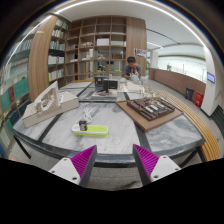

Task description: Unplug charger

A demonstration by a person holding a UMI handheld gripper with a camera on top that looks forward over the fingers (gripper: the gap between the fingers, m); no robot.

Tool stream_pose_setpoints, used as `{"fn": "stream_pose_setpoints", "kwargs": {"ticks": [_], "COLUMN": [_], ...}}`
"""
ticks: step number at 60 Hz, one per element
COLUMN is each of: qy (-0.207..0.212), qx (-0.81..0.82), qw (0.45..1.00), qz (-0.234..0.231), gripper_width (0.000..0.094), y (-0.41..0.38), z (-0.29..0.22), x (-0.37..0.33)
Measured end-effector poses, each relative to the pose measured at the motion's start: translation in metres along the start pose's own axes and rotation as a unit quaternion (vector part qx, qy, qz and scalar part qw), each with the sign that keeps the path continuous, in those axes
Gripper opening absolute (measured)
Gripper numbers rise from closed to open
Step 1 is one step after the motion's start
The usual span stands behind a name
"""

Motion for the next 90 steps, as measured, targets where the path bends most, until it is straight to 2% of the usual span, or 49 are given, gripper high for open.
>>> {"fn": "stream_pose_setpoints", "kwargs": {"ticks": [8, 14, 23, 28, 40, 45, 46, 47, 49, 50, 53, 57, 64, 74, 75, 77, 80, 83, 87, 90], "qy": [-0.013, -0.025, -0.053, -0.042, 0.003, 0.016, 0.018, 0.019, 0.018, 0.015, 0.035, 0.049, 0.028, -0.007, -0.002, 0.047, 0.12, 0.169, 0.163, 0.15], "qx": [-0.002, -0.01, -0.008, -0.008, -0.031, -0.052, -0.055, -0.058, -0.059, -0.056, -0.028, -0.015, -0.015, 0.006, 0.014, 0.031, 0.018, 0.008, 0.008, 0.012], "qw": [1.0, 0.999, 0.996, 0.995, 0.997, 0.997, 0.997, 0.997, 0.997, 0.998, 0.998, 0.998, 0.998, 0.998, 0.998, 0.996, 0.992, 0.986, 0.986, 0.988], "qz": [-0.01, -0.026, -0.075, -0.09, -0.065, -0.048, -0.043, -0.04, -0.042, -0.039, -0.038, -0.042, -0.049, -0.063, -0.066, -0.064, -0.035, -0.01, -0.025, -0.03], "gripper_width": [0.0732, 0.0735, 0.0759, 0.0768, 0.0761, 0.0682, 0.0696, 0.0649, 0.0395, 0.0323, 0.0264, 0.022, 0.0142, 0.013, 0.013, 0.013, 0.0129, 0.0128, 0.0127, 0.0127], "y": [-0.015, -0.038, -0.099, -0.126, -0.154, -0.155, -0.154, -0.153, -0.154, -0.152, -0.152, -0.152, -0.151, -0.149, -0.148, -0.143, -0.126, -0.108, -0.099, -0.086], "z": [-0.001, -0.002, 0.002, -0.01, -0.042, -0.048, -0.047, -0.047, -0.045, -0.042, -0.044, -0.044, -0.045, -0.047, -0.05, -0.075, -0.12, -0.158, -0.175, -0.17], "x": [0.027, 0.074, 0.132, 0.165, 0.244, 0.268, 0.274, 0.277, 0.279, 0.281, 0.284, 0.283, 0.283, 0.283, 0.281, 0.269, 0.243, 0.218, 0.207, 0.204]}}
Point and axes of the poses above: the point between the fingertips, and its own axes, seen from behind it with the camera up: y to the right, z down, x forward, the way the camera looks, the point moved 4 cm from there along -x, backward, against the way the camera looks, and after that the axes turned 9 degrees about -x, right-handed, at the moved point
